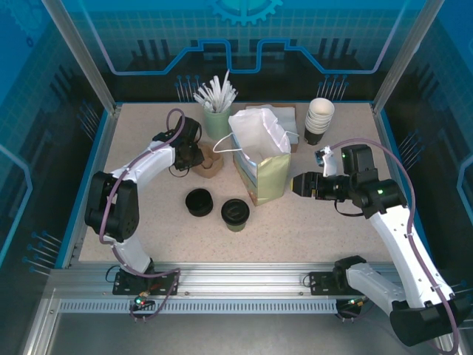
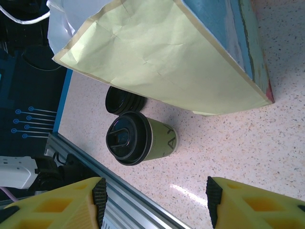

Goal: Pack the takeout coffee

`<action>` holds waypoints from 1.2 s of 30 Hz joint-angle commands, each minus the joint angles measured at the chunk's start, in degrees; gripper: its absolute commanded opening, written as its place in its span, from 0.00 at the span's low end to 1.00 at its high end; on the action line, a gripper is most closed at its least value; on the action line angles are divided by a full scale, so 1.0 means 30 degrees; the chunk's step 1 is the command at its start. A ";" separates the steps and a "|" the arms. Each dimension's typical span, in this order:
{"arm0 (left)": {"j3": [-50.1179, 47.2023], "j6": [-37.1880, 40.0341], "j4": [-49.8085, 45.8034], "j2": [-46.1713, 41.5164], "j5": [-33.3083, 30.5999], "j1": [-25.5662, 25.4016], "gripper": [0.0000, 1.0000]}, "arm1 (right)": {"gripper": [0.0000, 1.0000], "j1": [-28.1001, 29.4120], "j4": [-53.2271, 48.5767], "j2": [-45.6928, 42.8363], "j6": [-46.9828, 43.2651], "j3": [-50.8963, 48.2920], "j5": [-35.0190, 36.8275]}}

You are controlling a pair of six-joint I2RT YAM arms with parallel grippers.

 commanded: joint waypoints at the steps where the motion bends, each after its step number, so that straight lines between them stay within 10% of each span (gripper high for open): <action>1: 0.0665 -0.0014 -0.0276 0.0159 0.0352 0.0143 0.25 | 0.60 -0.0310 -0.0053 -0.0187 0.0126 -0.0157 -0.0470; 36: -0.1660 -0.1166 0.3321 -0.1654 0.2808 0.0711 0.05 | 0.60 -0.0673 -0.0141 0.0318 -0.0054 0.0227 -0.0529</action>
